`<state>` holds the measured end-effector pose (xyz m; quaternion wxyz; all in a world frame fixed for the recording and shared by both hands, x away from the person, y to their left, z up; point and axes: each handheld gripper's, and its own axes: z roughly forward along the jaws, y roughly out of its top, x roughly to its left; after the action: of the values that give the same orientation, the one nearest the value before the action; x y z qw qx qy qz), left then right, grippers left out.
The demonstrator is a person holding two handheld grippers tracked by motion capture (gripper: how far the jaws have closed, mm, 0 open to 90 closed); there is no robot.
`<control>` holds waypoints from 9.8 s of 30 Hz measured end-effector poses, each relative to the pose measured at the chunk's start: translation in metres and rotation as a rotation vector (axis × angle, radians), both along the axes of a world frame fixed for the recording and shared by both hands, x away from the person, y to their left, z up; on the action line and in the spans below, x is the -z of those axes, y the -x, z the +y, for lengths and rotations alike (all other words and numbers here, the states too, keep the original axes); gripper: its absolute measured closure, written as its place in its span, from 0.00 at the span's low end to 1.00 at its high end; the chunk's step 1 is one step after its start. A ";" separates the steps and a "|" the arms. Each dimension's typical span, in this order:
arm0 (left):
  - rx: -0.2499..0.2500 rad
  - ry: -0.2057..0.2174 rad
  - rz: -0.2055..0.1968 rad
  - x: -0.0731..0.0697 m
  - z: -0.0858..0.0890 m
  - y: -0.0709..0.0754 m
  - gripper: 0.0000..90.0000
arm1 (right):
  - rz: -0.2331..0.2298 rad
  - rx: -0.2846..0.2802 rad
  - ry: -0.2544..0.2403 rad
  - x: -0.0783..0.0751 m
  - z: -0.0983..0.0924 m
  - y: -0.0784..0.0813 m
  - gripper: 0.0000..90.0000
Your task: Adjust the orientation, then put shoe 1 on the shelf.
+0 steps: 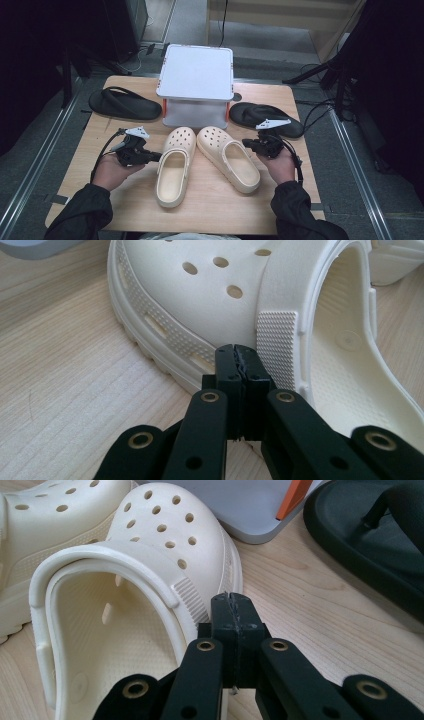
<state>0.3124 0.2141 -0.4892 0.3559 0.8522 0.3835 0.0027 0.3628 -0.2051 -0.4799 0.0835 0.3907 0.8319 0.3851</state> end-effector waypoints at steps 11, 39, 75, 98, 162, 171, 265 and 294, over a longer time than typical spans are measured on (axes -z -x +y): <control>0.004 0.013 0.010 0.000 0.000 -0.001 1.00 | -0.004 -0.021 0.014 -0.001 0.003 0.004 1.00; 0.099 0.044 0.027 0.003 -0.031 0.005 1.00 | 0.029 -0.084 -0.014 0.003 0.024 0.011 1.00; 0.026 0.116 -0.006 -0.014 -0.019 0.004 0.97 | -0.029 0.018 -0.080 -0.004 0.019 0.014 0.95; -0.020 0.123 -0.028 -0.055 -0.003 -0.052 1.00 | -0.018 -0.014 -0.105 -0.027 0.027 0.073 0.71; -0.050 0.116 -0.124 -0.107 0.005 -0.152 1.00 | 0.037 0.021 -0.078 0.007 0.087 0.096 0.52; -0.054 0.111 -0.126 -0.107 0.005 -0.151 1.00 | 0.015 0.030 -0.058 0.010 0.100 0.091 0.53; -0.074 0.127 -0.106 -0.106 0.006 -0.150 1.00 | -0.052 0.232 -0.073 -0.003 0.157 -0.050 0.59; -0.085 0.132 -0.098 -0.106 0.006 -0.150 1.00 | -0.083 0.035 -0.145 -0.019 0.105 0.051 1.00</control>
<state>0.4620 0.2196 -0.3829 0.4293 0.8087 0.4007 0.0342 0.3118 -0.0997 -0.4606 0.0963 0.3939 0.7908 0.4585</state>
